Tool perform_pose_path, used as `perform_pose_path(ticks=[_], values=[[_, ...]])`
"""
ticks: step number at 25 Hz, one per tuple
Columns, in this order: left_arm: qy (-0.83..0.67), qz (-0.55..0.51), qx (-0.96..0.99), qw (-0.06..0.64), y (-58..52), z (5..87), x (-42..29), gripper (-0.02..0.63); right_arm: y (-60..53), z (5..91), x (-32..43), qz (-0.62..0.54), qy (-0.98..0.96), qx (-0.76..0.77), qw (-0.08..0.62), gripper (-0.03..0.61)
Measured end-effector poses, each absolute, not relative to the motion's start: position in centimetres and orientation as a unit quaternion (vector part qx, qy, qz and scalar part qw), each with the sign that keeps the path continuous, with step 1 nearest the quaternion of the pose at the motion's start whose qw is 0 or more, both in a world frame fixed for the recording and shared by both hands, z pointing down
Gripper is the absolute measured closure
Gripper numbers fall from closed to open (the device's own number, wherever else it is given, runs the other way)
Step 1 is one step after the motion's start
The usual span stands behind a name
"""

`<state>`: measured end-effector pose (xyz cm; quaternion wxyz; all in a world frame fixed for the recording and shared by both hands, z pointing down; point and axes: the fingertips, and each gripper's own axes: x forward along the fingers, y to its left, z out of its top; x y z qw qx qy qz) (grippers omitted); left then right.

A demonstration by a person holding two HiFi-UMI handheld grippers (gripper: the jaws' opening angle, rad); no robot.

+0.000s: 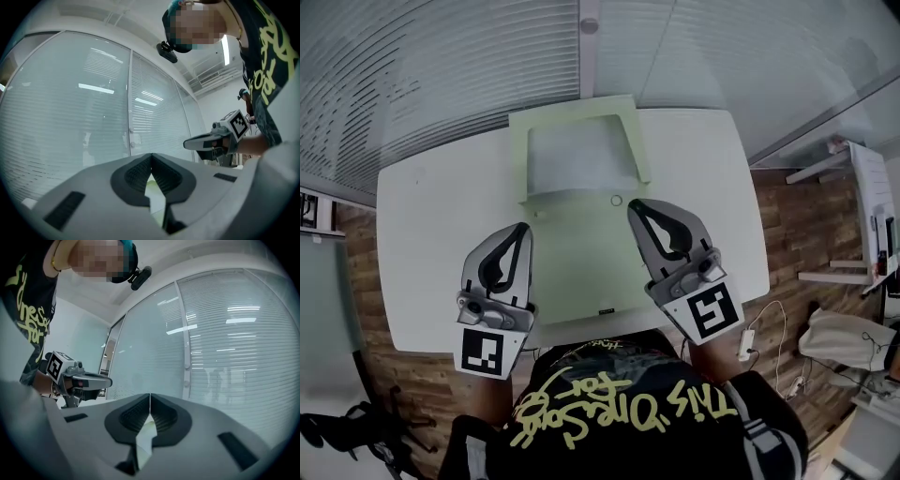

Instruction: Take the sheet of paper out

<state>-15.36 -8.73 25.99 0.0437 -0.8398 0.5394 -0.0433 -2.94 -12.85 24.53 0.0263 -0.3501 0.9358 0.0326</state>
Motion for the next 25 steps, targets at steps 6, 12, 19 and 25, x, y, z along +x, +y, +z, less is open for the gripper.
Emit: perform_pose_path(ticks=[6, 12, 19, 25], values=[[0.552, -0.044, -0.831, 0.059, -9.0, 25.4, -14.5, 0.609, -13.2, 24.0, -2.5, 0.042, 0.942, -0.332, 0.025, 0.569], [0.568, -0.048, -0.819, 0.061, -8.7, 25.2, -14.6, 0.609, -13.2, 24.1, -1.9, 0.043, 0.947, -0.318, 0.018, 0.569], [0.574, -0.063, -0.814, 0.056, -9.1, 26.0, -14.1, 0.609, -13.6, 24.8, -1.3, 0.037, 0.949, -0.312, 0.008, 0.569], [0.578, -0.08, -0.811, 0.049, -9.8, 27.0, -14.5, 0.609, -14.3, 25.6, -1.3, 0.042, 0.951, -0.307, -0.008, 0.568]])
